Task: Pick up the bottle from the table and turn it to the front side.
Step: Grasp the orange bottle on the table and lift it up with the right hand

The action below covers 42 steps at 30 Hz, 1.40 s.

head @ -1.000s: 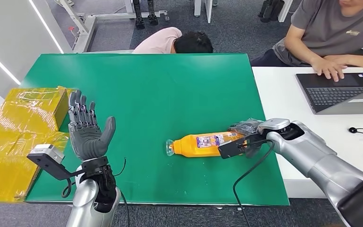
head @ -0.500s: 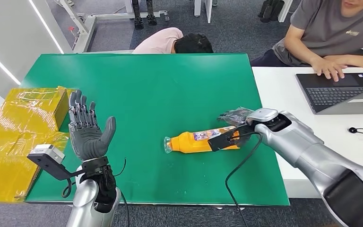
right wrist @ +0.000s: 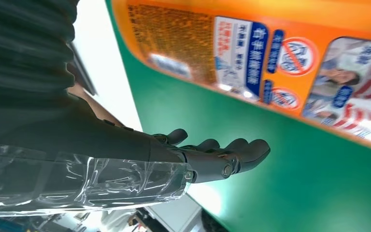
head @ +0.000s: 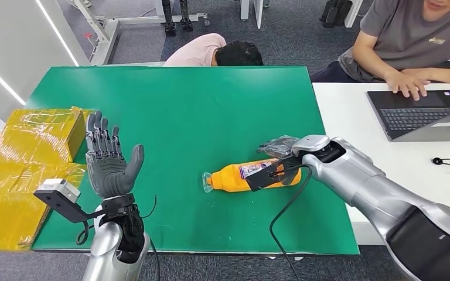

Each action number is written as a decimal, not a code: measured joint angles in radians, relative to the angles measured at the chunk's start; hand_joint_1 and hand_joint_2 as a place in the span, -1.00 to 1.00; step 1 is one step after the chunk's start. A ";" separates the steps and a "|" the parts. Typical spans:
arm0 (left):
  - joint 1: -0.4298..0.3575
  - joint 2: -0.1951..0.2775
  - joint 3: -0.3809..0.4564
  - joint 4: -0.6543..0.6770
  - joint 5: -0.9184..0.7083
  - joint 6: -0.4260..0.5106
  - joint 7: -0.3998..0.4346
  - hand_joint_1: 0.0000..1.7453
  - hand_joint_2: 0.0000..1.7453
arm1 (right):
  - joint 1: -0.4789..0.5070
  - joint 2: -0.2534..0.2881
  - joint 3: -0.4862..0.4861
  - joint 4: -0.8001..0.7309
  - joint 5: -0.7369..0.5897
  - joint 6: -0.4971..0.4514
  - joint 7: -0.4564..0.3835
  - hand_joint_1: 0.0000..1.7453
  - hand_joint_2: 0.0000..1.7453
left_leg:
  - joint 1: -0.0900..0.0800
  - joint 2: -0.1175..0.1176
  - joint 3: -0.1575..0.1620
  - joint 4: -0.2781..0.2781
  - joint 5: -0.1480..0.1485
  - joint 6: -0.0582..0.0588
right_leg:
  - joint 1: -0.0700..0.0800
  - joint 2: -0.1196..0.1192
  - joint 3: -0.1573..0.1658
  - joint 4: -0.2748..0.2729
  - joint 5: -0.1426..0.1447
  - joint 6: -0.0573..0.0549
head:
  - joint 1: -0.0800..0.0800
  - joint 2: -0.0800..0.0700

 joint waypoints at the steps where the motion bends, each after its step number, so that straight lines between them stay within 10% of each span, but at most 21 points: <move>1: 0.000 0.000 0.000 0.000 0.000 -0.002 0.000 -1.00 1.00 | 0.005 0.005 0.003 0.007 0.000 -0.004 0.000 -1.00 1.00 | 0.000 0.000 0.000 0.000 0.000 0.000 | 0.000 0.000 0.000 0.000 0.000 0.000 | 0.000 0.000; 17: -0.018 -0.013 -0.004 0.039 0.031 0.014 0.000 -1.00 1.00 | 0.100 -0.018 -0.006 0.051 -0.005 -0.014 0.032 -0.94 1.00 | 0.000 0.001 0.001 0.001 0.000 0.000 | 0.000 0.000 0.001 -0.001 0.000 0.001 | 0.000 0.000; 21: -0.018 -0.013 -0.004 0.045 0.036 0.011 0.000 -1.00 1.00 | 0.104 -0.030 -0.006 0.049 0.002 -0.018 0.028 0.98 1.00 | 0.000 0.000 0.002 0.001 0.000 0.001 | 0.000 0.000 0.002 -0.001 0.001 0.001 | 0.000 0.000; 33: -0.018 -0.013 -0.004 0.048 0.042 0.004 0.000 -1.00 1.00 | 0.123 -0.069 -0.022 -0.011 0.022 -0.105 -0.007 1.00 1.00 | 0.000 0.000 0.002 0.002 0.000 0.001 | 0.000 0.000 0.003 -0.001 0.001 0.002 | 0.000 0.000; 42: 0.011 -0.007 -0.004 0.026 0.013 0.005 0.000 -1.00 1.00 | 0.273 -0.071 -0.177 -0.131 -0.068 -0.343 -0.126 1.00 1.00 | 0.000 0.000 0.001 0.001 0.000 0.001 | 0.000 0.000 0.003 0.000 0.001 0.002 | 0.000 0.000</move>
